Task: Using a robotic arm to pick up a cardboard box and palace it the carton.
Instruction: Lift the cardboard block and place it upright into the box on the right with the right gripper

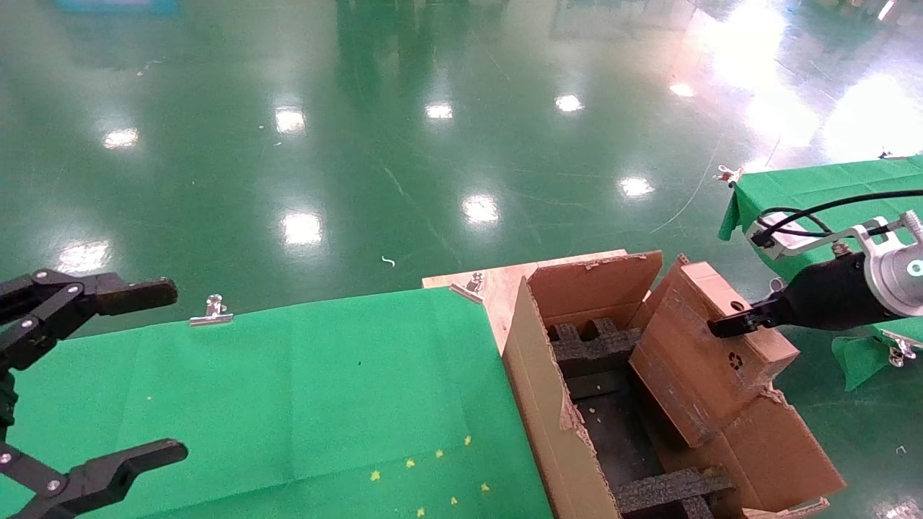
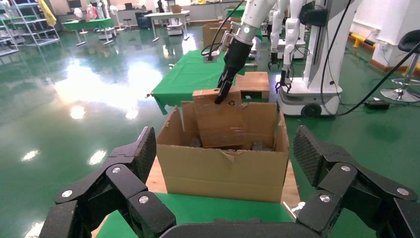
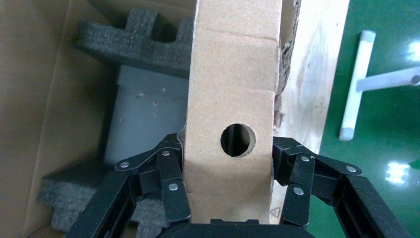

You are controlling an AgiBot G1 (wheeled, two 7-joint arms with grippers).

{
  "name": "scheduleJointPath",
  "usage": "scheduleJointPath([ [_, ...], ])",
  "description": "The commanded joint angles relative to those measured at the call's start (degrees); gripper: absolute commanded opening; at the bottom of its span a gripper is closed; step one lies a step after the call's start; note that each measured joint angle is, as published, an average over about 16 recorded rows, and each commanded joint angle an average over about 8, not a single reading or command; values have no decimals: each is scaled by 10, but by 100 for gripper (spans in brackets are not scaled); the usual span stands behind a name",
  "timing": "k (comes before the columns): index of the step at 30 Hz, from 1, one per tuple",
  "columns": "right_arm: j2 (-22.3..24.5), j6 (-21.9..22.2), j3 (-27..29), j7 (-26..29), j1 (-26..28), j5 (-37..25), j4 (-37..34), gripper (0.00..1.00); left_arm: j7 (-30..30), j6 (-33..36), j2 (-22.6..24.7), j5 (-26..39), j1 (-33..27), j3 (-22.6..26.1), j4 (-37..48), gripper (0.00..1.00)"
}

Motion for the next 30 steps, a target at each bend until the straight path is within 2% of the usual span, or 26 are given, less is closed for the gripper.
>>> scheduleJointPath([
  [1,14,17,0,16,-5,-1,36,0,0,0,0,0,0,0,0,100],
  [8,56,94,-20,118,-28,-57,164,0,0,0,0,0,0,0,0,100],
  [15,76,133,-42,213,-47,-114,254,0,0,0,0,0,0,0,0,100],
  [22,79,159,-58,274,-68,-153,302,0,0,0,0,0,0,0,0,100],
  [30,58,188,-72,324,-90,-192,308,0,0,0,0,0,0,0,0,100],
])
